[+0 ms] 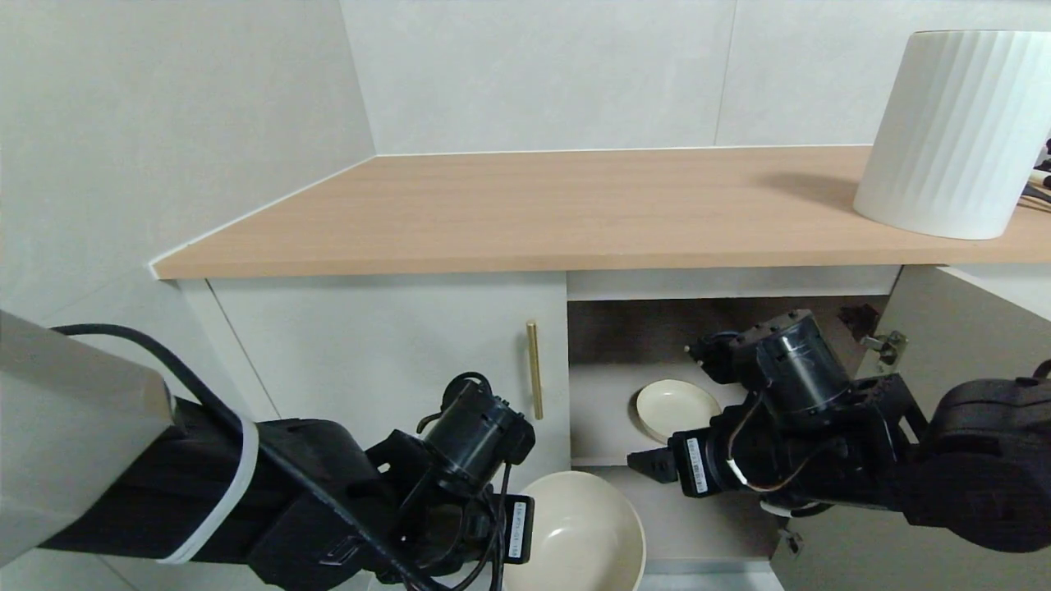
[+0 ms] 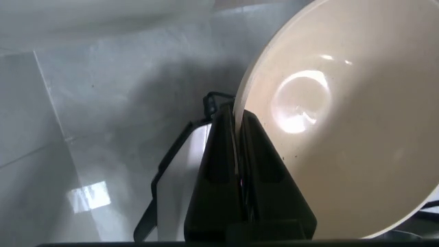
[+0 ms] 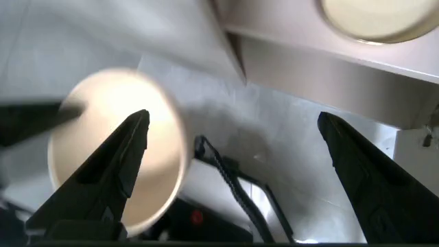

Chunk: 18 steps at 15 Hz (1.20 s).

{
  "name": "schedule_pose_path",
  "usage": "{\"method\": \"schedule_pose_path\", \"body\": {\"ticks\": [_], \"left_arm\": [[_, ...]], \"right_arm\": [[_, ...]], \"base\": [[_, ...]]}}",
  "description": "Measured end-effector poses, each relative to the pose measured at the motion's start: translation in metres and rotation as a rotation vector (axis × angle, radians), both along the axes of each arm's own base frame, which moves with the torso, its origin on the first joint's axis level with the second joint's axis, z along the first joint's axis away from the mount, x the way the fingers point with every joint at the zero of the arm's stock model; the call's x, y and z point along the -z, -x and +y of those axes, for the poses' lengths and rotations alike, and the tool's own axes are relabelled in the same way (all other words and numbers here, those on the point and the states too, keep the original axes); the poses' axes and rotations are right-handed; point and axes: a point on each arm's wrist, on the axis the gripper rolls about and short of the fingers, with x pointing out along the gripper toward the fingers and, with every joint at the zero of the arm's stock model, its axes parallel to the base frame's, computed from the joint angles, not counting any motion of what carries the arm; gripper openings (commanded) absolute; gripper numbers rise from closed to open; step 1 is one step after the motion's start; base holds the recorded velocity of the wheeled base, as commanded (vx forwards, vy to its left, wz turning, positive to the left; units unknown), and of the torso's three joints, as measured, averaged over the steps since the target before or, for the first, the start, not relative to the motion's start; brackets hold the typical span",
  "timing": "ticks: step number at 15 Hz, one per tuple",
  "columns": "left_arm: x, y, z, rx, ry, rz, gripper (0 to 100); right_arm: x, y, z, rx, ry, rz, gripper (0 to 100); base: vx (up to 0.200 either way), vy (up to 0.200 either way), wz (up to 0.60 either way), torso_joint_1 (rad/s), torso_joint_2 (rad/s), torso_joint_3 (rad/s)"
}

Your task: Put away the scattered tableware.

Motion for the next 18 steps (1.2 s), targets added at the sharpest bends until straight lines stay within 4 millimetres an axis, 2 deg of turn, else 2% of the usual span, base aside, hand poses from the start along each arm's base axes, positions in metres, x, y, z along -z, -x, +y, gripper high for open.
{"method": "schedule_pose_path", "body": {"ticks": [6, 12, 15, 16, 18], "left_arm": [[0.000, -0.004, -0.002, -0.031, 0.009, -0.002, 0], [-0.004, -0.004, -0.002, -0.038, 0.022, -0.014, 0], [-0.005, -0.004, -0.002, -0.038, 0.023, -0.016, 0], [-0.005, -0.004, -0.002, -0.038, 0.023, -0.016, 0], [-0.005, -0.004, -0.002, -0.037, 0.023, -0.016, 0]], "right_arm": [[0.010, 0.022, 0.009, -0.108, 0.088, 0.042, 100], [0.037, 0.017, 0.024, -0.116, 0.158, 0.093, 100], [0.045, 0.015, 0.026, -0.114, 0.174, 0.109, 100], [0.046, 0.015, 0.027, -0.112, 0.176, 0.111, 0], [0.046, 0.014, 0.028, -0.108, 0.173, 0.110, 0]], "base": [[0.000, 0.000, 0.00, 0.000, 0.00, 0.000], [0.000, 0.000, 0.00, 0.000, 0.00, 0.000], [0.000, 0.000, 0.00, 0.000, 0.00, 0.000], [0.000, 0.000, 0.00, 0.000, 0.00, 0.000], [0.000, 0.000, 0.00, 0.000, 0.00, 0.000]]}}
